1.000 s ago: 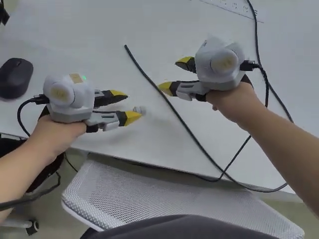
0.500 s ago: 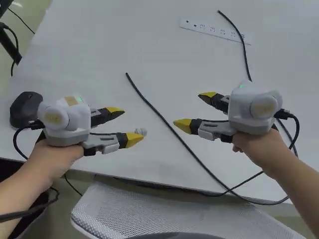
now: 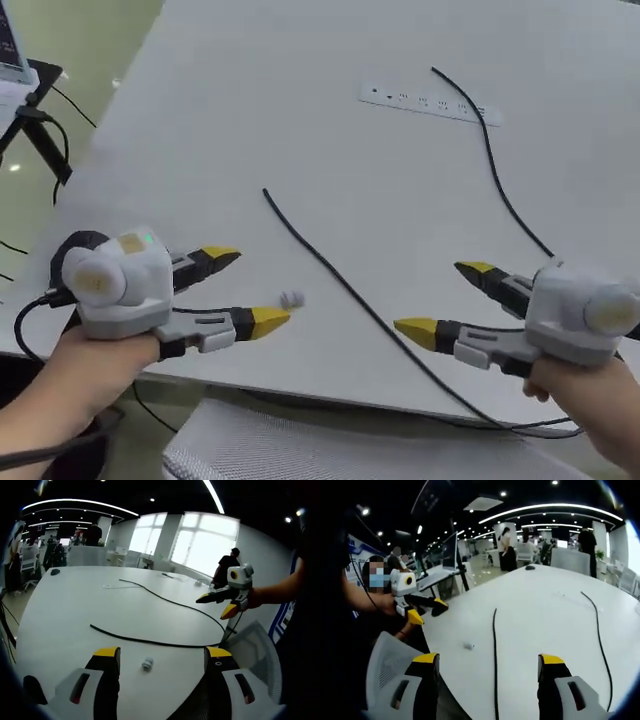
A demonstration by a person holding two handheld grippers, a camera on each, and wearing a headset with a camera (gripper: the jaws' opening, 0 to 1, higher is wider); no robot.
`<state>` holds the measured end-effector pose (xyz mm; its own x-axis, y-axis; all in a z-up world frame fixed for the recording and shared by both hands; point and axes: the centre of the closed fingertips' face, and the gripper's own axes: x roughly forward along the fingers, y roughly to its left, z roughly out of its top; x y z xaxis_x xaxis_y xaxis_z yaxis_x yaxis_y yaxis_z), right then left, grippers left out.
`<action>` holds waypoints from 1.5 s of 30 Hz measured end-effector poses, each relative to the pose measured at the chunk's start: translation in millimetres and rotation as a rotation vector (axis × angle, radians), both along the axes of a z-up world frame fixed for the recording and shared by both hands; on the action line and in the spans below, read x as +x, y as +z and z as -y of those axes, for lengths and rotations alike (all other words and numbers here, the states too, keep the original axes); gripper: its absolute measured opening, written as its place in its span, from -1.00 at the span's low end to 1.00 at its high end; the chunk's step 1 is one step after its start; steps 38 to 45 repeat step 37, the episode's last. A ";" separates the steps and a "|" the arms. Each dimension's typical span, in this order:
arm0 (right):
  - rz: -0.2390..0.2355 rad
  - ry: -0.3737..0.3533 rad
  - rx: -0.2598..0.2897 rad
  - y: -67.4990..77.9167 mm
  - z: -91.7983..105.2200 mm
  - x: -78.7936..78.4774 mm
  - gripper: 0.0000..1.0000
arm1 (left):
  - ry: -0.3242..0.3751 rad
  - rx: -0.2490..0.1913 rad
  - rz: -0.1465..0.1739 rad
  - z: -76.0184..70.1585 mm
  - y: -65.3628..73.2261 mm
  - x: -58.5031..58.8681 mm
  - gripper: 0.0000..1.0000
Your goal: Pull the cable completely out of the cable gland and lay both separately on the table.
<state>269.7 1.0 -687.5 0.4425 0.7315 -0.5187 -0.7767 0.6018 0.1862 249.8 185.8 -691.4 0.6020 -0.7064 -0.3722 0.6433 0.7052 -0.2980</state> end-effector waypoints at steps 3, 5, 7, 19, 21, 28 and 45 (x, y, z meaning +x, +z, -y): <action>-0.008 -0.011 -0.001 -2.4 8.5 -7.1 0.68 | 0.011 0.001 -0.003 -2.9 0.8 -4.1 0.44; -0.015 -0.017 0.005 -1.7 12.1 -13.4 0.69 | 0.014 0.001 -0.008 -3.4 1.4 -7.7 0.48; -0.016 -0.021 0.014 -1.3 13.6 -18.5 0.73 | 0.013 -0.001 -0.009 -2.3 3.1 -10.7 0.53; -0.006 0.005 -0.002 -11.2 21.2 -41.6 0.96 | 0.012 0.055 -0.027 -8.0 -1.2 -21.0 0.84; -0.010 0.007 -0.007 -13.3 22.7 -43.9 0.98 | 0.006 0.073 -0.045 -8.8 -4.7 -24.2 0.90; -0.032 -0.001 0.009 -16.1 27.5 -45.6 0.98 | 0.002 0.086 -0.062 -12.4 -8.4 -27.2 0.98; -0.045 0.012 -0.002 -18.8 31.2 -47.9 0.98 | -0.014 0.115 -0.076 -11.6 -11.7 -32.4 0.98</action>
